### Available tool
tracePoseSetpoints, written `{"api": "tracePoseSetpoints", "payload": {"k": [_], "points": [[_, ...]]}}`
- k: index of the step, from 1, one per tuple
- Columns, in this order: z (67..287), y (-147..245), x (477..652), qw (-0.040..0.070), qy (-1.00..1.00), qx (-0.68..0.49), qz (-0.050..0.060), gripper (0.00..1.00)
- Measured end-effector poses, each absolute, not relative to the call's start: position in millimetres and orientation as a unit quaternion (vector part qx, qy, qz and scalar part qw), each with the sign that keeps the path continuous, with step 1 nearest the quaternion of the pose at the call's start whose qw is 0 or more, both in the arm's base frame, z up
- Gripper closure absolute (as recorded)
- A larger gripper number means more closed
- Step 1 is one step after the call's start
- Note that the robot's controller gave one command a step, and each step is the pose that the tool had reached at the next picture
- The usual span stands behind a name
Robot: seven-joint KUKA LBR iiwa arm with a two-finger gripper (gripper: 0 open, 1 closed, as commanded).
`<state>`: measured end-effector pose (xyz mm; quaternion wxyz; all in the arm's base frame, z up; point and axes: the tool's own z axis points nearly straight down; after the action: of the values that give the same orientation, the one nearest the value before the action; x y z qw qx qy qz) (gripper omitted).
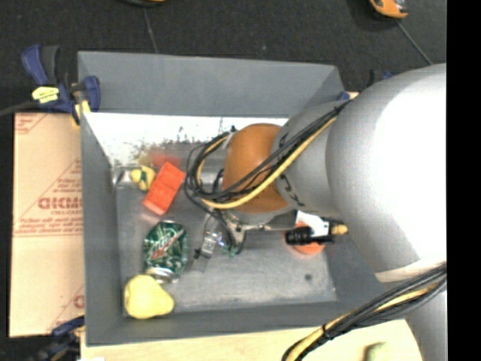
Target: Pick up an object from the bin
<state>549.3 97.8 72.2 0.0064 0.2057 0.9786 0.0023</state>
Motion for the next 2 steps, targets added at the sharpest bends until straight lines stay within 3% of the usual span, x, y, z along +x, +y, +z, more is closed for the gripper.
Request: {"api": "tracePoseSetpoints", "payload": {"k": [1,2], "points": [[71,103,559.3,0.008,0.976,0.217,0.004,0.0],[82,104,545.7,0.007,0.977,0.214,0.002,0.0]]}}
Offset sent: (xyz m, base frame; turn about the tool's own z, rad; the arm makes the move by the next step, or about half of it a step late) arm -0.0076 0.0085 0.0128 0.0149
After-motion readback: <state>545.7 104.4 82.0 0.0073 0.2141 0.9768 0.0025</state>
